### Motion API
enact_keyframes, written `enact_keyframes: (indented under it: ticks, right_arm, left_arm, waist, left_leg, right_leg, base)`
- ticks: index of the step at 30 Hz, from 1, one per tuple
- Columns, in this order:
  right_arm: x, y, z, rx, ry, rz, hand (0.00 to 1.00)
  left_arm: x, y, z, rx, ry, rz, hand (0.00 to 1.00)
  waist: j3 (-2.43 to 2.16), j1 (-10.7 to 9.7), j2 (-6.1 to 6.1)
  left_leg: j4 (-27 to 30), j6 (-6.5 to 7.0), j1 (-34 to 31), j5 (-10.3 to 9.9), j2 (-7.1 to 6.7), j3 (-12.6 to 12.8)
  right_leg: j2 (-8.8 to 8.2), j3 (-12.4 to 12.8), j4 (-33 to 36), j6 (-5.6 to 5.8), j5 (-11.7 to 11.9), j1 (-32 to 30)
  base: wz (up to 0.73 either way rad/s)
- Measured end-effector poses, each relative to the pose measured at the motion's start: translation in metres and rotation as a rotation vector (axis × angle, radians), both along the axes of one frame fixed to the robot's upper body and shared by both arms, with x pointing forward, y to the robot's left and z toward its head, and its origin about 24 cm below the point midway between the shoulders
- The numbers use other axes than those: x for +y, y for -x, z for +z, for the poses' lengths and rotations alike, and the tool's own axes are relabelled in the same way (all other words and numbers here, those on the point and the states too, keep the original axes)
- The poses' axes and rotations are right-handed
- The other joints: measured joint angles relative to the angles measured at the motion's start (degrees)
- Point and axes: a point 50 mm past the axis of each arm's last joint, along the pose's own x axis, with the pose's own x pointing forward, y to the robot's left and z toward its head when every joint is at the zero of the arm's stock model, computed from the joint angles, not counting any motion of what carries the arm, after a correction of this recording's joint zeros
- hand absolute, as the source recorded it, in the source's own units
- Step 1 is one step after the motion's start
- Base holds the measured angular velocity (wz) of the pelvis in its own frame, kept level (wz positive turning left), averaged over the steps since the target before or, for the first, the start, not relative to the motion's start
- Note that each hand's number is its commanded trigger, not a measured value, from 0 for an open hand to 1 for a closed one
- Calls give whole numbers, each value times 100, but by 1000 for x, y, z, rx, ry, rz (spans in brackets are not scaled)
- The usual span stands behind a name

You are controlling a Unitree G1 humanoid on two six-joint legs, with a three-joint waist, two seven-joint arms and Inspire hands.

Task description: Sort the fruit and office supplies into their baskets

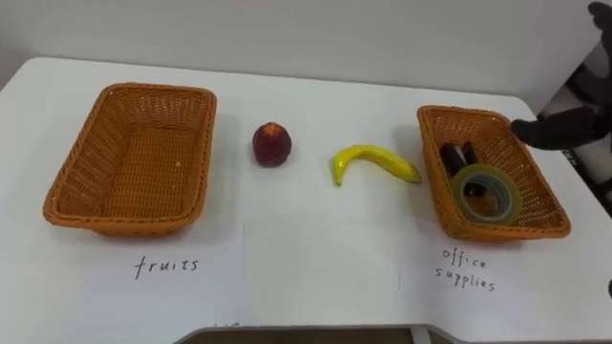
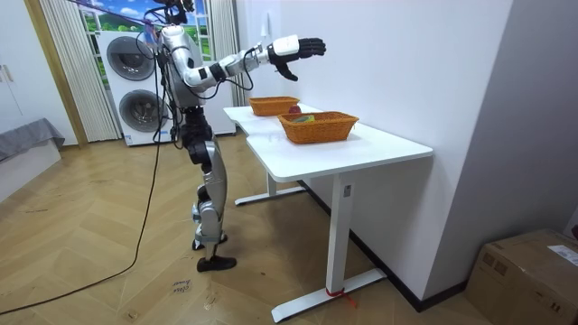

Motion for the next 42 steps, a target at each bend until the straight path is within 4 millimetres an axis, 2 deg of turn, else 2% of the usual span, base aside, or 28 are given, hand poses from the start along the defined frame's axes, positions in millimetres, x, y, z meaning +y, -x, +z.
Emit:
enact_keyframes:
  ticks: [2,7,12,16,18,22,27,38,42]
  right_arm:
    - [2,-3,5,-7,10,12,0]
    - [14,-12,11,0,34,73,0]
    - [15,-16,8,33,26,94,0]
    - [10,-28,-11,139,1,100,0]
    - [7,-29,-22,184,-7,86,0]
    - [8,-31,-37,251,-8,84,0]
    - [13,-35,-39,263,3,103,0]
    - [12,-39,-55,339,16,95,0]
    - [10,-42,-54,342,18,85,0]
  left_arm:
    - [0,0,0,2,1,-7,0]
    - [-1,0,0,2,4,-11,0]
    - [-1,3,0,8,14,-11,0]
    - [2,8,0,26,10,-23,0]
    - [3,8,1,31,6,-25,0]
    - [7,10,2,43,1,-27,0]
    - [12,10,4,50,-11,-35,0]
    - [13,-3,4,31,-15,-51,0]
    - [12,-8,4,22,-14,-63,0]
  waist:
    - [11,131,-24]
    - [18,176,-20]
    - [16,273,-21]
    - [2,395,-94]
    - [-9,457,-127]
    - [-3,599,-159]
    - [-6,613,-174]
    - [43,627,-87]
    - [25,610,-39]
  left_leg:
    - [-1,-2,5,-3,13,53]
    - [29,-12,-14,-31,48,82]
    - [28,-20,-19,-34,61,61]
    - [26,-21,-15,-33,61,63]
    - [23,-21,-16,-33,61,63]
    - [24,-19,-25,-35,59,61]
    - [98,-20,-236,-33,63,44]
    - [164,-20,-528,-30,70,65]
    - [168,-20,-605,-29,70,69]
  right_leg:
    - [16,39,-5,-7,11,-7]
    - [43,54,-19,-16,36,-6]
    - [45,-23,-20,-20,38,2]
    - [46,-23,-19,-20,39,4]
    - [45,-24,-20,-20,39,1]
    - [45,-26,-27,-20,39,-3]
    - [32,-76,-23,-40,62,-178]
    - [36,-57,-21,-49,90,-442]
    - [34,-78,-21,-49,91,-529]
  base:
    - [-9]
    - [-3]
    - [2]
    - [1]
    - [0]
    - [0]
    - [3]
    - [-1]
    - [0]
